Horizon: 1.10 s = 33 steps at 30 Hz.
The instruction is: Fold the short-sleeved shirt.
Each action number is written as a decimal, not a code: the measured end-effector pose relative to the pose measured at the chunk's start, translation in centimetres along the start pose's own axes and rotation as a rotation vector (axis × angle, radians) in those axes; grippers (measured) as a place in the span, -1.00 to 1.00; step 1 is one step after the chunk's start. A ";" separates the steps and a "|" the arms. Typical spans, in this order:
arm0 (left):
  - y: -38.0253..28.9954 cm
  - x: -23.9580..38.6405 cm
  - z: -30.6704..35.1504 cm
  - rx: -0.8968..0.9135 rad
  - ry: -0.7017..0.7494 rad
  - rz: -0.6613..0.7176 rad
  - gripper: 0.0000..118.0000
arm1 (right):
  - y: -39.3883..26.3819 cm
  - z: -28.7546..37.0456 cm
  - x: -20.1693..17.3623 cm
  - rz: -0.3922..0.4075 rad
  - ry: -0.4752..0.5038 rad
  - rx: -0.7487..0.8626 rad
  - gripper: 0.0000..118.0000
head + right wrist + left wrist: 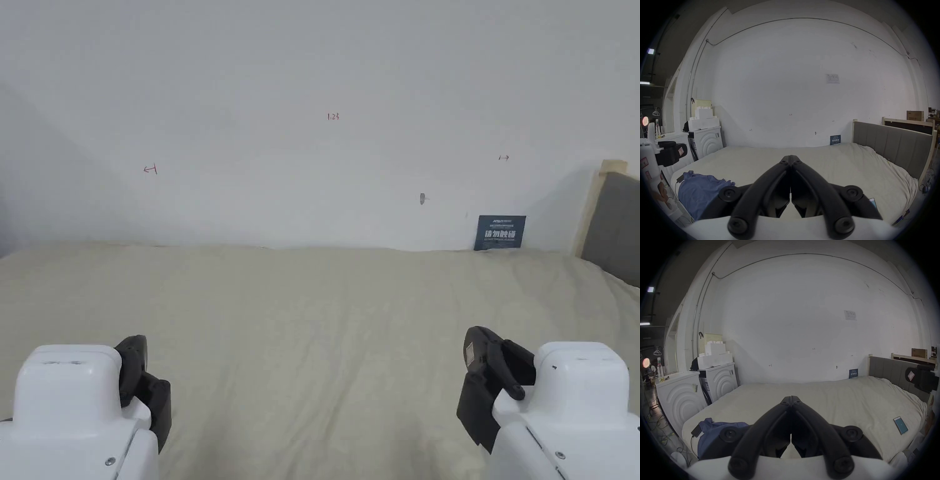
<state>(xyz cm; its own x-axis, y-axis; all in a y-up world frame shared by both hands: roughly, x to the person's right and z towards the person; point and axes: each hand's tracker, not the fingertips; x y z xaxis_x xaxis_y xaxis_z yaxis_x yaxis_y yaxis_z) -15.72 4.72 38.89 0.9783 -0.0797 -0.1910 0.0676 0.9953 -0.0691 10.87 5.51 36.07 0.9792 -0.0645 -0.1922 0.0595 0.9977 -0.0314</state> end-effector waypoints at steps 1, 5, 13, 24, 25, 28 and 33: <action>0.1 -0.1 0.0 -0.004 -0.003 0.002 -1.00 | 0.1 -0.1 -0.1 0.004 0.009 -0.006 -0.96; 0.3 -0.9 0.2 -0.010 0.036 -0.018 -1.00 | 0.1 -0.8 -1.1 -0.009 0.058 -0.005 -0.96; 1.1 -5.4 1.8 -0.024 0.139 0.003 -1.00 | 0.3 -3.2 -4.9 -0.016 0.250 -0.002 -0.96; 0.4 -12.3 5.6 -0.068 0.387 -0.001 -1.00 | -1.4 -5.8 -13.3 0.004 0.533 -0.040 -0.96; 0.4 -12.7 5.7 -0.076 0.408 0.005 -1.00 | -1.5 -5.8 -13.8 0.006 0.549 -0.045 -0.96; -0.1 -13.8 6.1 -0.073 0.440 0.038 -1.00 | -1.9 -6.1 -15.7 0.011 0.594 -0.059 -0.96; -1.3 -14.8 5.5 -0.080 0.494 0.029 -1.00 | -2.9 -6.7 -17.5 0.032 0.637 -0.087 -0.96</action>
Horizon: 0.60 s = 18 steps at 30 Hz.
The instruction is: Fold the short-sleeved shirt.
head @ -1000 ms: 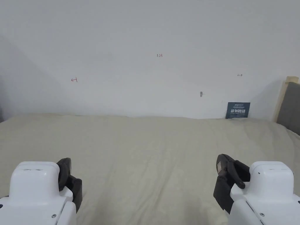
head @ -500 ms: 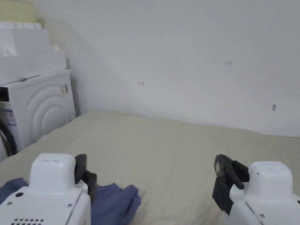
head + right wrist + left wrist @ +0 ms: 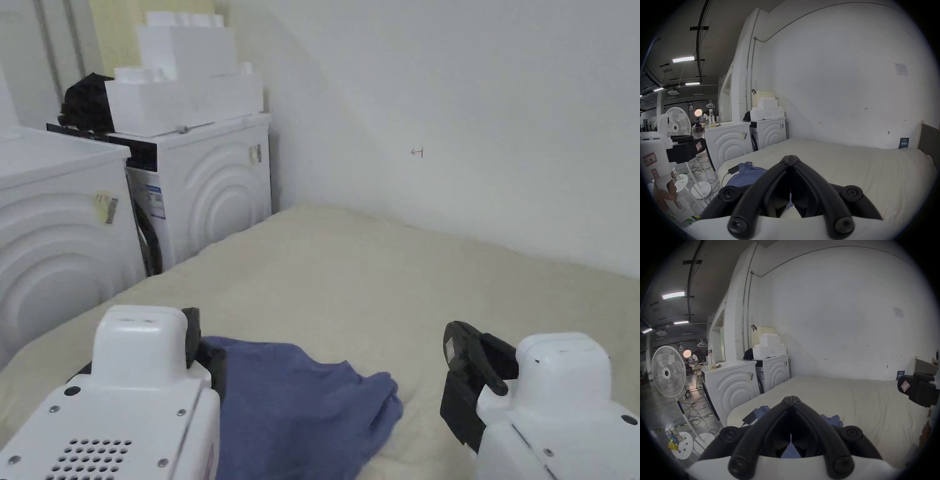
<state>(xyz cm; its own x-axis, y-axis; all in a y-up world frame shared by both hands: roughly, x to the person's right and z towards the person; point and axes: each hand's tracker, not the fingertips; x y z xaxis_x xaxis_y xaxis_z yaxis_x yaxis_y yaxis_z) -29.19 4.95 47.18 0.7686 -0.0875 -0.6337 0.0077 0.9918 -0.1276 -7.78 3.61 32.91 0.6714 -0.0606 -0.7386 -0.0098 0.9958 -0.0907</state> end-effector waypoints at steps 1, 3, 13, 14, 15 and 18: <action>-0.3 0.0 -0.3 -0.010 0.000 -0.002 -1.00 | -0.2 -0.3 0.0 0.001 0.004 -0.009 -0.96; -1.0 -0.1 -1.5 -0.061 -0.016 0.012 -1.00 | -0.7 -1.3 -0.1 0.003 0.007 -0.039 -0.96; -8.1 0.7 -9.8 -0.289 -0.058 0.026 -1.00 | -5.3 -7.8 0.4 0.022 0.030 -0.213 -0.96; -9.0 0.8 -10.8 -0.310 -0.054 0.028 -1.00 | -5.9 -8.6 0.5 0.022 0.030 -0.232 -0.96; -9.9 0.9 -11.7 -0.336 -0.056 0.027 -1.00 | -6.5 -9.4 0.5 0.017 0.033 -0.250 -0.96; -12.8 1.1 -13.9 -0.390 -0.081 0.059 -1.00 | -8.4 -11.4 0.8 0.007 0.030 -0.312 -0.96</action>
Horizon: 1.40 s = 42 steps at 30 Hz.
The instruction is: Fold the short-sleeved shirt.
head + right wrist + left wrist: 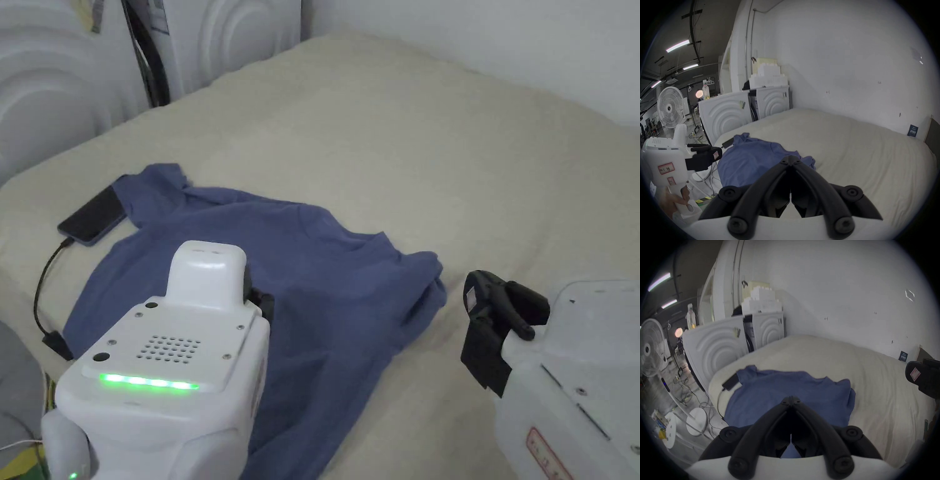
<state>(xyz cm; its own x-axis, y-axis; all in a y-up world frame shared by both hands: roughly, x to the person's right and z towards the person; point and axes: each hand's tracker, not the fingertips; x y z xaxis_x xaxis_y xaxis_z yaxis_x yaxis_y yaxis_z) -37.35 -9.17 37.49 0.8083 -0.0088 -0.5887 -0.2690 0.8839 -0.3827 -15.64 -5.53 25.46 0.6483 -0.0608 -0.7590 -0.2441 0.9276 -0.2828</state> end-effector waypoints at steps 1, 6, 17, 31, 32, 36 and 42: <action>-0.5 0.0 -1.0 -0.038 -0.013 0.011 -1.00 | -0.3 -0.6 0.1 -0.005 0.001 -0.017 -0.96; -2.8 0.3 -4.5 -0.122 -0.006 -0.020 -1.00 | -1.5 -2.9 0.5 -0.004 -0.006 -0.069 -0.96; -5.3 0.6 -8.9 -0.337 -0.128 0.054 0.87 | -2.2 -3.4 0.5 0.000 -0.004 -0.110 -0.96; -7.8 5.0 -12.6 -0.501 -0.118 -0.105 0.88 | -2.5 -2.6 1.1 -0.010 -0.014 -0.144 -0.96; -8.0 4.8 -12.9 -0.511 -0.115 -0.088 0.87 | -2.5 -2.6 1.2 -0.017 -0.013 -0.147 -0.96; -7.7 5.1 -12.4 -0.512 -0.099 -0.096 0.77 | -2.7 -2.6 1.3 -0.024 -0.013 -0.155 -0.96; -7.0 4.9 -11.8 -0.500 -0.123 -0.110 0.13 | -2.9 -2.5 1.7 -0.081 -0.012 -0.167 -0.96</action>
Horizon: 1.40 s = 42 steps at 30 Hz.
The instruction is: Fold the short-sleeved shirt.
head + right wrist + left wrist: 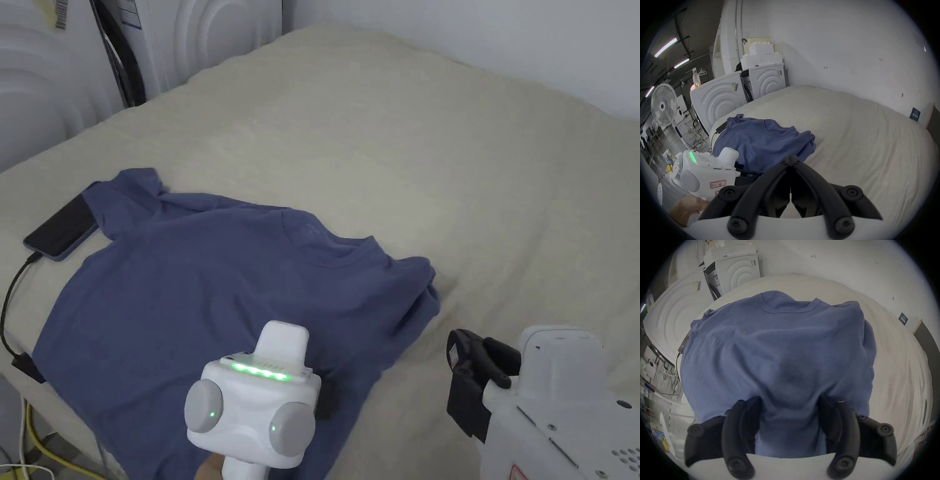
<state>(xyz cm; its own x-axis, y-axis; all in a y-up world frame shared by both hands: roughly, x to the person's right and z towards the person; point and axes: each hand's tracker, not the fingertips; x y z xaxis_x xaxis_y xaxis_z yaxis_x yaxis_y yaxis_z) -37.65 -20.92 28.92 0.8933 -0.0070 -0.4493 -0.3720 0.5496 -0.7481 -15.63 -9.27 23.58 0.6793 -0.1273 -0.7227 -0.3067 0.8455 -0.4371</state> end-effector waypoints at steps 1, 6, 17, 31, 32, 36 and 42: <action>0.2 0.0 0.0 0.000 -0.002 -0.005 -0.02 | 0.0 0.1 0.1 -0.013 0.005 0.001 -0.96; 0.2 -2.1 0.8 0.001 -0.026 0.098 -0.96 | 0.1 0.7 0.2 -0.004 -0.013 0.006 -0.96; 1.6 -2.7 2.5 0.012 -0.042 0.097 -0.97 | 0.6 3.6 1.4 -0.001 -0.064 0.037 -0.96; 8.4 1.4 18.4 0.335 -0.185 0.007 -0.97 | 1.0 14.4 6.4 -0.064 -0.228 0.201 -0.96; 8.9 2.7 19.6 0.359 -0.193 -0.024 -0.97 | 0.9 15.4 6.9 -0.068 -0.248 0.210 -0.96; 10.7 7.9 23.4 0.457 -0.323 -0.118 -0.97 | 0.1 19.6 8.6 -0.064 -0.358 0.243 -0.96; 12.2 17.9 27.4 0.535 -0.568 -0.280 -0.97 | -1.4 25.4 11.8 -0.106 -0.479 0.264 -0.96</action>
<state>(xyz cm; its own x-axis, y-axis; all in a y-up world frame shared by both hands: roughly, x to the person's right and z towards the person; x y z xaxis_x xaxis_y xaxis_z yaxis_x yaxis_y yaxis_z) -19.27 8.57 25.18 0.9798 0.1415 0.1411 -0.0749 0.9146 -0.3974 9.75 1.22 29.31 0.9435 -0.0212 -0.3308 -0.0841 0.9500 -0.3008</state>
